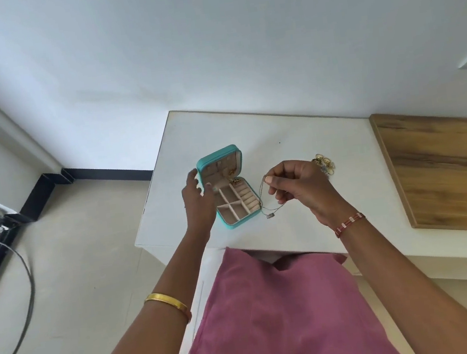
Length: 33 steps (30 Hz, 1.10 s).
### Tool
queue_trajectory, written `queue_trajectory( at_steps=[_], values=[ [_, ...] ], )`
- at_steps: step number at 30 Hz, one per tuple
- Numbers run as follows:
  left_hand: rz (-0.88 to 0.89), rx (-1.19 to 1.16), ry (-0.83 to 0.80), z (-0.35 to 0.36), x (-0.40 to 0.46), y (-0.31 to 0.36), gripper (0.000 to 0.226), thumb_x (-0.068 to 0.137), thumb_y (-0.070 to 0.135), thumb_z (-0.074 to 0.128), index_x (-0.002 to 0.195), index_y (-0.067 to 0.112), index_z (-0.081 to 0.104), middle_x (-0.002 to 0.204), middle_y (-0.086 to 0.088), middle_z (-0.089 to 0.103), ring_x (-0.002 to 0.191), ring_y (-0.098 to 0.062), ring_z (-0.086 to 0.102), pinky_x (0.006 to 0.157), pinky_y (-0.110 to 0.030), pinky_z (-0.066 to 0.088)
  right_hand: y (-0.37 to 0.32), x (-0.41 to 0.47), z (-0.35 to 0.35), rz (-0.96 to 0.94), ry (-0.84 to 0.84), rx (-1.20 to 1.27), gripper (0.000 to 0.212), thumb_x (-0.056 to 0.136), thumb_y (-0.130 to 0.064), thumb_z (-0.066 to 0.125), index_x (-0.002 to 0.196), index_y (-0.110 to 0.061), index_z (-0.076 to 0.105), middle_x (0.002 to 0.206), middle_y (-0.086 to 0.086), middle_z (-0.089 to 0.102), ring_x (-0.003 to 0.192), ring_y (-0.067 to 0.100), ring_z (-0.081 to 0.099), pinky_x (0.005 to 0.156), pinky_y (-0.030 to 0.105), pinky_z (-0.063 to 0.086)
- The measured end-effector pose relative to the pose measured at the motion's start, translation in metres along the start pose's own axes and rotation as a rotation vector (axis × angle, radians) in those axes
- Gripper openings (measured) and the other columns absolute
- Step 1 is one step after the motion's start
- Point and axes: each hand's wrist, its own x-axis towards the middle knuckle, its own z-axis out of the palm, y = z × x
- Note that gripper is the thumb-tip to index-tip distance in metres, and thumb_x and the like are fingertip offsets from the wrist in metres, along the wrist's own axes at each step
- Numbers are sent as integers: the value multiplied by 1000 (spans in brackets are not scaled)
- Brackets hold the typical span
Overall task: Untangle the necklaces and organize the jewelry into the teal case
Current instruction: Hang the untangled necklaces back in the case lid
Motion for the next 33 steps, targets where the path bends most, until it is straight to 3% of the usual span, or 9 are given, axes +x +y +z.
queue_trajectory(
  at_steps=[3, 7, 12, 15, 20, 23, 26, 30, 33],
  values=[
    [64, 57, -33, 5, 18, -12, 43, 98, 14, 32, 138, 29, 35, 134, -1, 45, 122, -20, 46, 105, -43, 39, 6, 11, 6, 17, -25, 17, 8, 84, -4, 62, 79, -8, 66, 62, 6, 62, 50, 9, 52, 53, 20, 49],
    [45, 59, 14, 8, 37, -22, 39, 101, 23, 28, 139, 25, 39, 135, 1, 48, 123, -17, 45, 108, -39, 36, 16, 29, 18, 39, -55, 36, 8, 84, -3, 62, 79, -8, 66, 61, 6, 61, 48, 8, 52, 53, 19, 49],
    [103, -9, 19, 13, 50, -19, 32, 101, 23, 30, 123, 14, 52, 111, 3, 57, 96, -9, 52, 79, -16, 43, 25, 51, 30, 39, -74, 9, 13, 84, -2, 62, 75, -11, 65, 56, -2, 61, 46, 4, 52, 53, 16, 49],
    [83, -53, -25, 18, 57, -21, 27, 101, 25, 34, 111, 19, 57, 96, 6, 61, 85, -6, 56, 76, -21, 45, 26, 61, 36, 28, -80, -34, 12, 84, -4, 63, 75, -12, 65, 59, 2, 60, 46, 3, 52, 52, 17, 48],
    [-27, -198, -84, 30, 53, -23, 25, 98, 23, 42, 94, 13, 64, 75, 4, 61, 60, 3, 57, 58, -14, 47, 24, 77, 56, 20, -109, -152, 6, 85, -11, 63, 80, -14, 65, 62, -3, 60, 48, 0, 51, 49, 16, 46],
    [-55, -233, -115, 31, 51, -24, 24, 97, 19, 46, 85, 17, 66, 67, 9, 66, 61, -2, 59, 60, -18, 48, 27, 91, 70, -29, -49, -269, 11, 85, -13, 63, 76, -19, 62, 62, -7, 59, 55, 3, 56, 55, 19, 48],
    [-88, -240, -138, 30, 50, -25, 23, 97, 19, 46, 102, 12, 68, 77, 6, 69, 69, -3, 63, 62, -19, 51, 34, 101, 77, -72, 78, -366, 7, 85, -16, 63, 79, -15, 65, 69, -4, 61, 69, 15, 62, 69, 27, 52],
    [-145, -299, -178, 24, 53, -28, 31, 96, 22, 48, 117, 6, 63, 98, -7, 68, 89, -16, 63, 85, -32, 52, 39, 103, 80, -172, 221, -471, 11, 87, -13, 59, 82, -7, 67, 73, 3, 65, 66, 13, 54, 65, 20, 42],
    [-149, -318, -184, 23, 51, -28, 27, 96, 20, 47, 112, 8, 64, 97, -7, 68, 88, -16, 62, 89, -35, 50, 44, 105, 82, -246, 282, -522, 12, 87, -11, 59, 83, -5, 68, 80, 9, 69, 73, 21, 61, 68, 27, 48]
  ],
)
